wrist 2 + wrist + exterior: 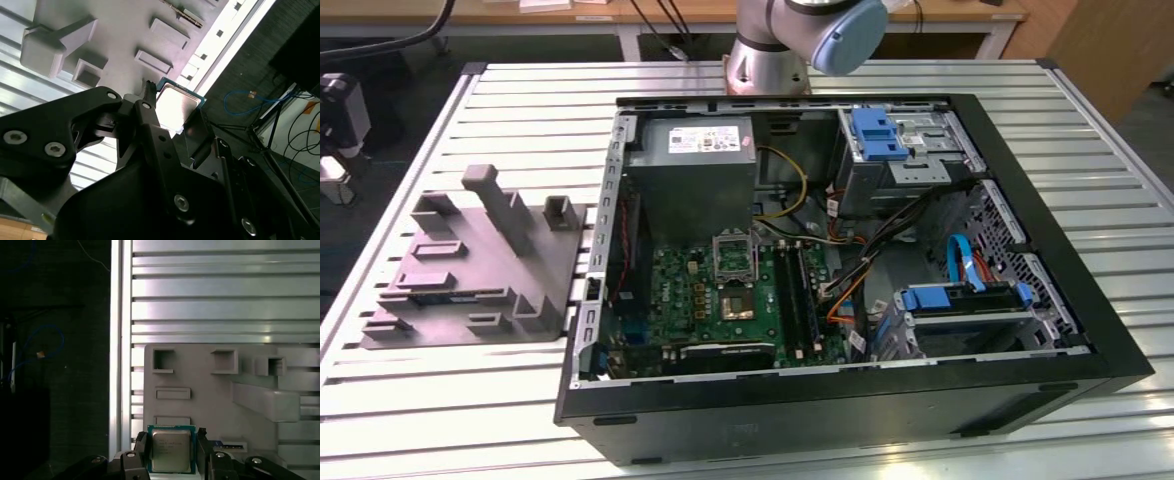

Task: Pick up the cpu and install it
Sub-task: 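Pick up the cpu and move it towards the insertion slot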

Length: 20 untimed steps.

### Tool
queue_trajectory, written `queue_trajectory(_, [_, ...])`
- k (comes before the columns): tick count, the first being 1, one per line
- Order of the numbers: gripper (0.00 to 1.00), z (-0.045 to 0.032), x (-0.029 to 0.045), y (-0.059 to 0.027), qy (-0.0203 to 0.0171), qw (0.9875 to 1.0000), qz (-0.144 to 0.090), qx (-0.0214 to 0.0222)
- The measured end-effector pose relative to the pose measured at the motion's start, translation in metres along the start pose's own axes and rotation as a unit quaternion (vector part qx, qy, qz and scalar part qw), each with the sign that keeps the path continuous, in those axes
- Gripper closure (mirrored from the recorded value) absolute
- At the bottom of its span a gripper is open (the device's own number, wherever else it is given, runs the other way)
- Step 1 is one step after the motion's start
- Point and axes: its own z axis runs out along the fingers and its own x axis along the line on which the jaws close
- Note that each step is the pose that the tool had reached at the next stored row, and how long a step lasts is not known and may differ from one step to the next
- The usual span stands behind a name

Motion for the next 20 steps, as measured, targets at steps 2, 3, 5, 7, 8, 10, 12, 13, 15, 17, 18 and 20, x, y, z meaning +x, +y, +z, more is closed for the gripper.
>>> queue_trajectory(2, [0.53,-0.0035,0.0001,0.0002,0.0,1.0,0.0,0.0])
queue_trajectory(3, [0.53,-0.0052,0.0002,0.0003,-0.0001,1.0,0.0,0.0])
queue_trajectory(5, [0.53,-0.0085,0.0004,0.0004,0.0,1.0,0.0,0.0])
queue_trajectory(7, [0.53,-0.0117,0.0005,0.0006,0.0,1.0,0.0,0.0])
queue_trajectory(8, [0.53,-0.0132,0.0006,0.0006,0.0,1.0,0.0,0.0])
queue_trajectory(10, [0.53,-0.0166,0.0007,0.0008,0.0,1.0,0.0,0.0])
queue_trajectory(12, [0.53,-0.0176,0.0008,0.0008,-0.0001,1.0,0.0,-0.0001])
queue_trajectory(13, [0.53,-0.0176,0.0008,0.0008,-0.0001,1.0,0.0,-0.0001])
queue_trajectory(15, [0.53,-0.0178,0.0008,0.0008,0.0,1.0,0.0,0.0])
queue_trajectory(17, [0.53,-0.0179,0.0007,0.0008,0.0,1.0,0.0,0.0])
queue_trajectory(18, [0.53,-0.018,0.0005,0.0009,0.0,1.0,0.0,0.0])
queue_trajectory(20, [0.53,-0.018,-0.0005,0.0009,0.0001,1.0,0.0,0.0001])
